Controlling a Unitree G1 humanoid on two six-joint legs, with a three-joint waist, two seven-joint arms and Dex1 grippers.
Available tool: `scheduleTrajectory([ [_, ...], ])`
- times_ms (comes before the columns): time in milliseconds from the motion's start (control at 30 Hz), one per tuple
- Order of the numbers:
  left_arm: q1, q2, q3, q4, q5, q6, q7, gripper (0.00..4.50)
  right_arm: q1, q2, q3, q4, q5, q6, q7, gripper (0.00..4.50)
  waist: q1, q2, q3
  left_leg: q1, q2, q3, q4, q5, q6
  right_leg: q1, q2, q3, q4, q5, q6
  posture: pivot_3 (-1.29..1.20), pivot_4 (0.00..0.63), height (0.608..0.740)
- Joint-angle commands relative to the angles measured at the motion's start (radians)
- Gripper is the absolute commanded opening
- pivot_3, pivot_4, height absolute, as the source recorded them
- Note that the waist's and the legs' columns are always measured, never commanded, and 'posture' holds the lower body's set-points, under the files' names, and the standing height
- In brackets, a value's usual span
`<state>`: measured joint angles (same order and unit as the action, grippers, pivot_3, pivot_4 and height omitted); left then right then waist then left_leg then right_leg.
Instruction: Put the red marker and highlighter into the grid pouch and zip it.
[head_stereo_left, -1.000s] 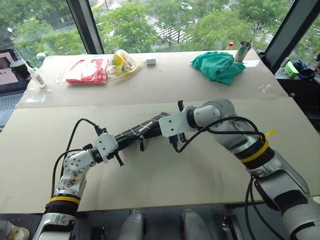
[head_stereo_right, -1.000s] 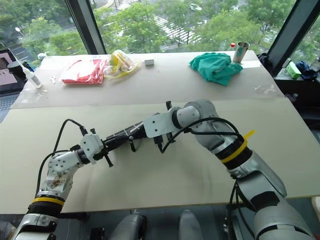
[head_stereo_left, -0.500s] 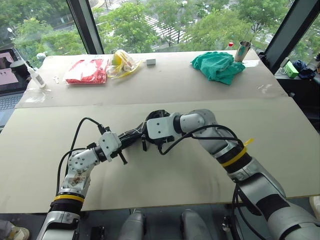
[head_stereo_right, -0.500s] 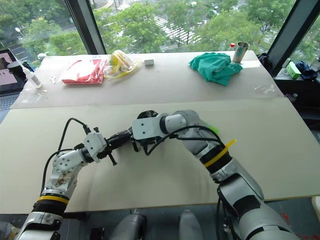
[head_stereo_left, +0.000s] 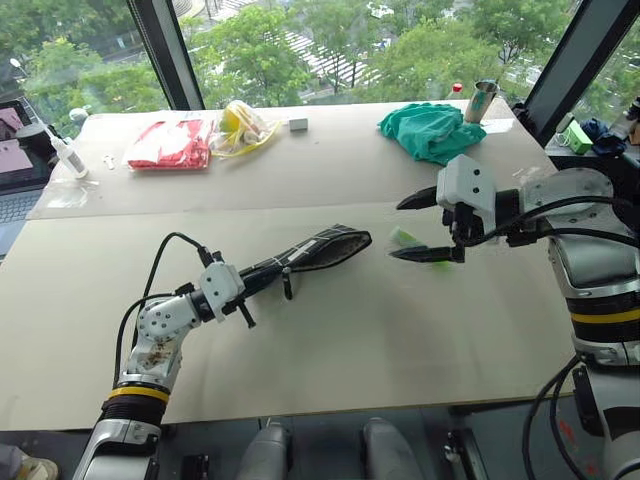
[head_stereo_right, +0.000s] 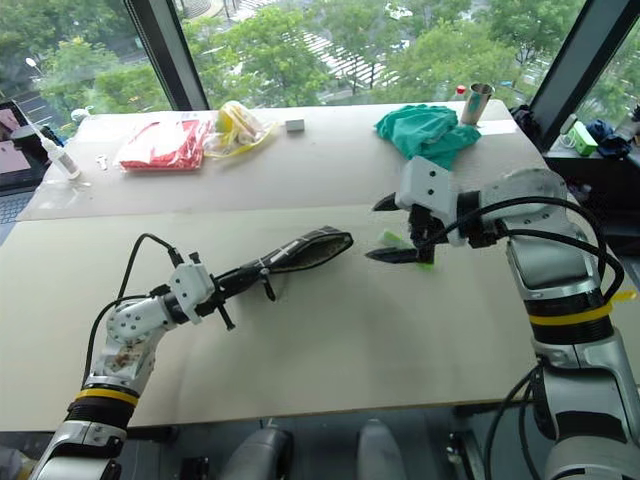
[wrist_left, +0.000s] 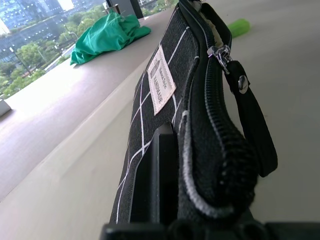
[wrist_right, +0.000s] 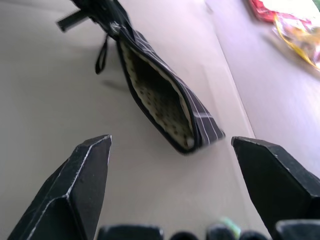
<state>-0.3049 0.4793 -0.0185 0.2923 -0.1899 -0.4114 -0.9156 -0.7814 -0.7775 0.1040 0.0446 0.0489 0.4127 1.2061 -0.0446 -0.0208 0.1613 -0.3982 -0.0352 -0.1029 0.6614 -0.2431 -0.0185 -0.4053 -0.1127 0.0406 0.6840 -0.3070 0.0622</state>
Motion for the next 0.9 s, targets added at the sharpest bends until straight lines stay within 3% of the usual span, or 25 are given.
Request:
scheduleTrajectory([
  [33,0.007,0.014,0.014,-0.022,-0.013,-0.010,-0.003,0.00,0.023,0.024,-0.026,0.140,-0.092,-0.018,-0.223,4.27,0.002,0.000,0.000,0.000,0.000,0.000,0.000,0.000,0.000,0.000,0.000,0.000,0.000,0.000,0.000,0.00,0.150,0.740],
  [267,-0.002,0.021,0.015,-0.025,-0.016,-0.001,-0.008,0.00,0.033,0.114,0.022,0.263,-0.139,-0.021,-0.358,4.27,-0.002,0.000,0.000,-0.001,0.000,0.002,0.000,0.000,0.000,-0.002,0.000,0.001,0.000,0.000,0.000,0.00,0.150,0.740],
  [567,0.017,0.024,0.019,-0.044,-0.017,0.004,0.000,0.00,0.010,0.141,0.079,0.436,-0.166,0.049,-0.346,4.27,-0.001,0.000,0.000,0.000,0.000,0.001,0.000,0.000,0.000,0.000,0.000,0.001,-0.001,0.000,0.000,0.00,0.150,0.740],
  [600,0.017,0.025,0.020,-0.044,-0.017,0.005,0.001,0.00,0.005,0.142,0.087,0.456,-0.166,0.084,-0.333,3.75,-0.001,0.000,0.000,0.000,0.000,0.001,0.000,0.000,0.000,0.000,0.000,0.001,-0.001,0.000,0.000,0.00,0.150,0.740],
  [833,0.016,0.026,0.023,-0.050,-0.017,0.006,0.012,0.00,0.010,0.143,0.069,0.492,-0.099,0.174,-0.239,1.47,0.008,-0.001,-0.001,0.002,0.000,0.000,0.001,0.000,0.000,0.004,0.000,0.000,-0.002,0.000,0.000,0.00,0.150,0.740],
  [900,0.020,0.026,0.024,-0.054,-0.017,0.006,0.016,0.00,0.026,0.133,0.072,0.480,-0.090,0.173,-0.219,1.01,0.009,-0.001,-0.001,0.002,0.000,0.000,0.001,0.000,0.000,0.004,0.000,0.000,-0.002,0.000,0.000,0.00,0.150,0.740],
])
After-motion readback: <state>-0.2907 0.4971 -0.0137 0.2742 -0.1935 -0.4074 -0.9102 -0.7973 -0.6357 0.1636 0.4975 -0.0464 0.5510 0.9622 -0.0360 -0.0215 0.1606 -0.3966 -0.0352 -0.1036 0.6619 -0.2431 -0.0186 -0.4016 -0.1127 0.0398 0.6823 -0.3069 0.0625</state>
